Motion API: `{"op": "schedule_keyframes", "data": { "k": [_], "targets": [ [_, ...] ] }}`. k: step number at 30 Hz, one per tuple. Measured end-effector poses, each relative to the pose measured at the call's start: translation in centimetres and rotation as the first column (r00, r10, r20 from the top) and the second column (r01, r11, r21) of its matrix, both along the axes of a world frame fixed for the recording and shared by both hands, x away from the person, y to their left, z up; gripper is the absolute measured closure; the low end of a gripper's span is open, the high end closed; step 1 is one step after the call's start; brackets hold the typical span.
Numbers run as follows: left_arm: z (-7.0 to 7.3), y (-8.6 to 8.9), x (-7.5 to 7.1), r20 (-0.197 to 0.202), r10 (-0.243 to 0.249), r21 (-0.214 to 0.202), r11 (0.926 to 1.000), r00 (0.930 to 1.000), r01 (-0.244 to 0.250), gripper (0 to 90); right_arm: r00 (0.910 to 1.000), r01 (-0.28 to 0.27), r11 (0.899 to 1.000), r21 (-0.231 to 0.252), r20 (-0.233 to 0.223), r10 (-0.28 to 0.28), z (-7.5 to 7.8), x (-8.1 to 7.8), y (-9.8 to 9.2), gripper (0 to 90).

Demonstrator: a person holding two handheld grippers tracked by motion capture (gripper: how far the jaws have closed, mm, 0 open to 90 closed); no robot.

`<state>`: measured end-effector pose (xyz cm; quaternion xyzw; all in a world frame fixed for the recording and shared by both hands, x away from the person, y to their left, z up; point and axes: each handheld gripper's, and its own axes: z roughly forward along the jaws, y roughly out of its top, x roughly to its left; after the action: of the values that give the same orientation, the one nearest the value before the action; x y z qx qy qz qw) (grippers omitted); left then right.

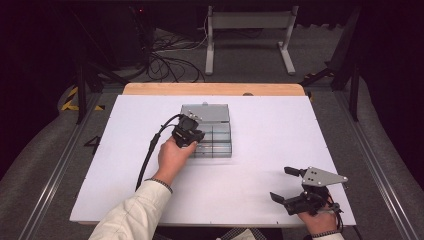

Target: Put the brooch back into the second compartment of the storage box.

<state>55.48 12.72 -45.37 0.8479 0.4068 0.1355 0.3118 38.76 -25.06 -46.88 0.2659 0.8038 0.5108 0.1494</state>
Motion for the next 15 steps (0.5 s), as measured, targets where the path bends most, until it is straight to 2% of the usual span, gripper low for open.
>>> {"op": "schedule_keyframes", "data": {
  "k": [10, 15],
  "targets": [
    [0.3, 0.0, -0.2, 0.014, -0.003, -0.010, 0.9999, 0.9999, 0.003, 72.9, 1.0000, -0.001, 1.000, -0.001, 0.000, 0.001, 0.0, 0.0, 0.0, 2.4],
    [1.5, 0.6, -0.6, 0.042, 0.000, -0.063, 0.9980, 0.9991, 0.002, 67.7, 1.0000, -0.001, 1.000, -0.003, -0.001, 0.001, 0.0, 0.0, 0.1, 2.4]
  ]
}}
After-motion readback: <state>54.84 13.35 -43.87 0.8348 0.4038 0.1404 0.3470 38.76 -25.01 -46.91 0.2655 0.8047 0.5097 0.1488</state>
